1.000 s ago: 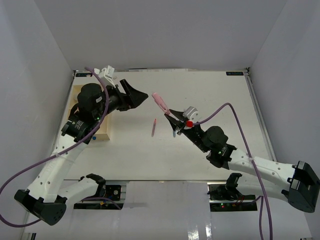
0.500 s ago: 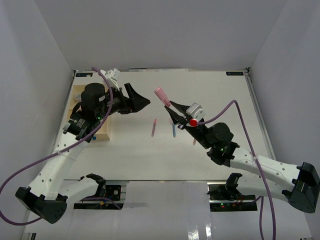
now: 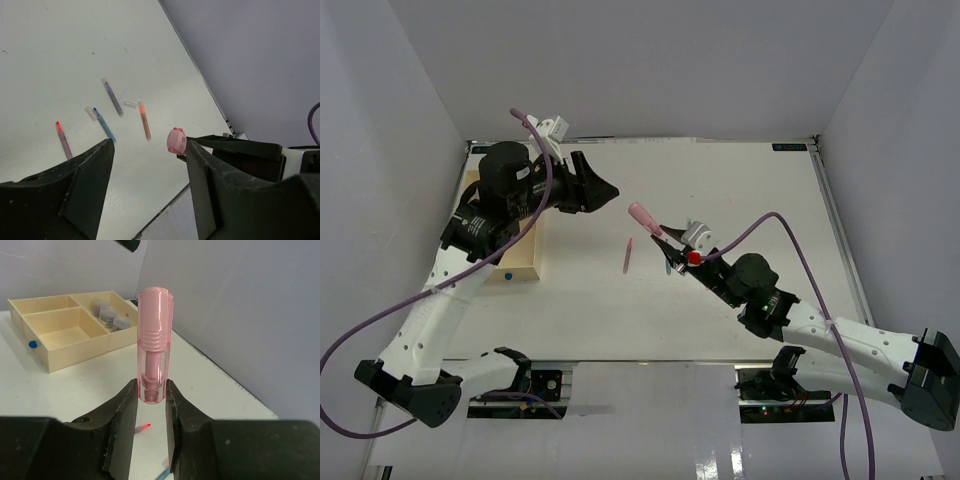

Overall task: Sort the stationery into containers
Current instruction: Close the pen cap on the pen.

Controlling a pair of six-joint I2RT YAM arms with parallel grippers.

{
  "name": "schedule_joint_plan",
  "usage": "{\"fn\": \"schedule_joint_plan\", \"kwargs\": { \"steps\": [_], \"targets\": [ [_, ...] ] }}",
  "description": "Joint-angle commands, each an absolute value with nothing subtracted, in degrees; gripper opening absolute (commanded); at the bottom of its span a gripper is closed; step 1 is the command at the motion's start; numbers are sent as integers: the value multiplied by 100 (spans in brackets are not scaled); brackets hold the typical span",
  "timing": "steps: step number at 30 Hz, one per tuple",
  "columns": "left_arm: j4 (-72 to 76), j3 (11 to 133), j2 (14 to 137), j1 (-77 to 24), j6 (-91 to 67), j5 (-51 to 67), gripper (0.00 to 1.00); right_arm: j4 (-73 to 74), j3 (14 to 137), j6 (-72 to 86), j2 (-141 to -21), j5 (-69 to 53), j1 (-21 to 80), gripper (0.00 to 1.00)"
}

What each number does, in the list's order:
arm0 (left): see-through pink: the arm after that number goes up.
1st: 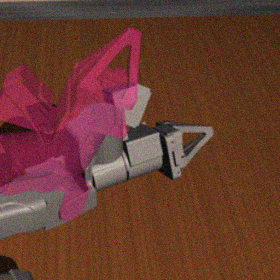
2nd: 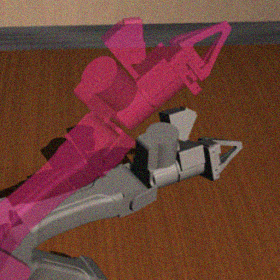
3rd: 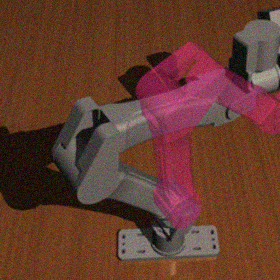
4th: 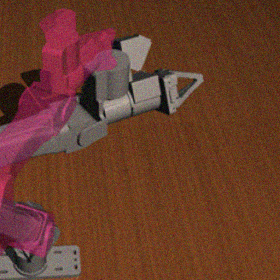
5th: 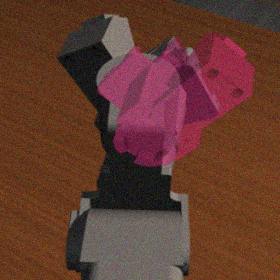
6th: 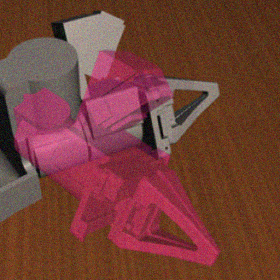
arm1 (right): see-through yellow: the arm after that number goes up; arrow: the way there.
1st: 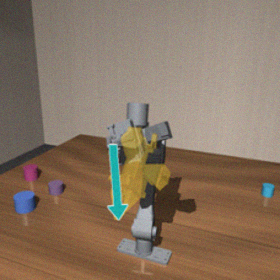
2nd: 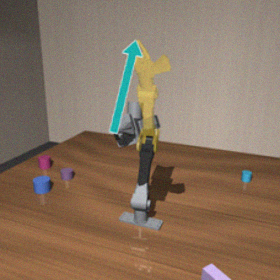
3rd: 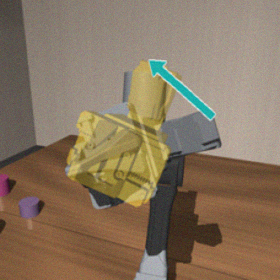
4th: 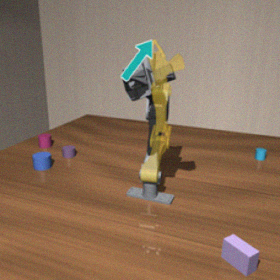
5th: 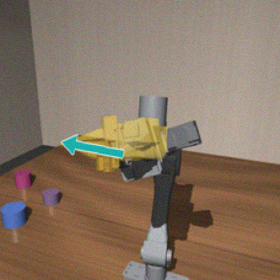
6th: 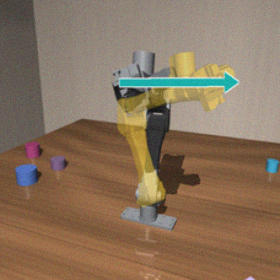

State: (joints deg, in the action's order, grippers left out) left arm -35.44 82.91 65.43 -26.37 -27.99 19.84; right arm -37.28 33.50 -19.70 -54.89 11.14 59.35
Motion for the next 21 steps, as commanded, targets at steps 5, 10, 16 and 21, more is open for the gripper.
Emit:
{"fn": "schedule_joint_plan", "kwargs": {
  "steps": [5, 10, 16, 21],
  "targets": [
    [-4139, 8701, 7065, -2619, -2163, 2785, 63, -3314, 3375, -1951, -5326, 616, 5933, 13],
    [-4297, 8885, 7347, -2610, -2127, 3190, 58, -3243, 3454, -2021, -5405, 606, 5941, 13],
    [-4552, 8930, 7523, -2619, -2004, 3454, 54, -3252, 3559, -2057, -5537, 589, 5941, 12],
    [-4667, 8965, 7550, -2619, -1916, 3595, 52, -3252, 3621, -2074, -5607, 563, 5933, 12]
  ]
}}
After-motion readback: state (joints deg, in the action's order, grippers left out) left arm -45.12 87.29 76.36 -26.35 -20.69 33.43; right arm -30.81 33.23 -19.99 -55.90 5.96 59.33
